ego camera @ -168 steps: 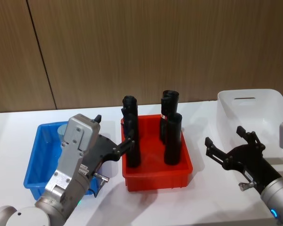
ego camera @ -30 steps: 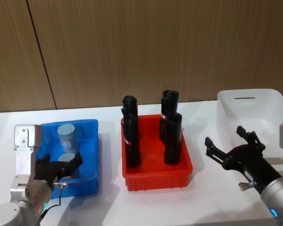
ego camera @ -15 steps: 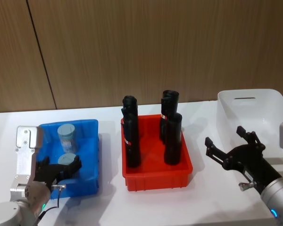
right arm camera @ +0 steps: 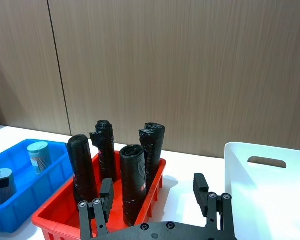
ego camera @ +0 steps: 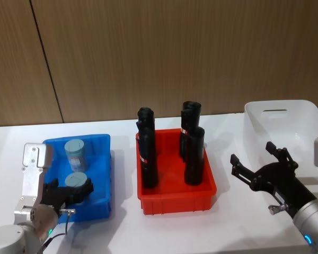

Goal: Pick the cotton swabs from the blue box and place them into the white box.

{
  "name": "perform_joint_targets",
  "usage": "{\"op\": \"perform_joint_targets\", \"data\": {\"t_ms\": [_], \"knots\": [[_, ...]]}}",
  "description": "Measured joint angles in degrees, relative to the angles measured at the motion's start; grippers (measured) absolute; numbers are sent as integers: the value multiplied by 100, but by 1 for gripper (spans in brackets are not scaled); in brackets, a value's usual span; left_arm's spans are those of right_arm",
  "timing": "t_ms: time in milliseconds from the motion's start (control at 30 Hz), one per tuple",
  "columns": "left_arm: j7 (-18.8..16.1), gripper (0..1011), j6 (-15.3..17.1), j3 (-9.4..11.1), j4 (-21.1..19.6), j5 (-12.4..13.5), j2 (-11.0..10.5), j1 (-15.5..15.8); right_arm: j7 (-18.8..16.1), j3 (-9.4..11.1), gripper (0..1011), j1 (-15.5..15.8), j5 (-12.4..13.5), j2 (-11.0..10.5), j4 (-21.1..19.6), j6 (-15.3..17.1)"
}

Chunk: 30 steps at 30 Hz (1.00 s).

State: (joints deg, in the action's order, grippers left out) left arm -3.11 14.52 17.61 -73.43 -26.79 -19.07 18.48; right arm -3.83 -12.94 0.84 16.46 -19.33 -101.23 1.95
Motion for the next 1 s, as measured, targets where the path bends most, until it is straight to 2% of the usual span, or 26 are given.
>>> {"op": "perform_joint_targets", "data": {"t_ms": [367,767,1000], "knots": [[225,985,-60,-9,200,106,43,93,0,0,1002,0,0,0,0,0],[430,672,-175,0,242,298,61,137,0,0,1002,0,0,0,0,0],[531,670,-237,18,117,449,64,143,0,0,1002,0,0,0,0,0]]}}
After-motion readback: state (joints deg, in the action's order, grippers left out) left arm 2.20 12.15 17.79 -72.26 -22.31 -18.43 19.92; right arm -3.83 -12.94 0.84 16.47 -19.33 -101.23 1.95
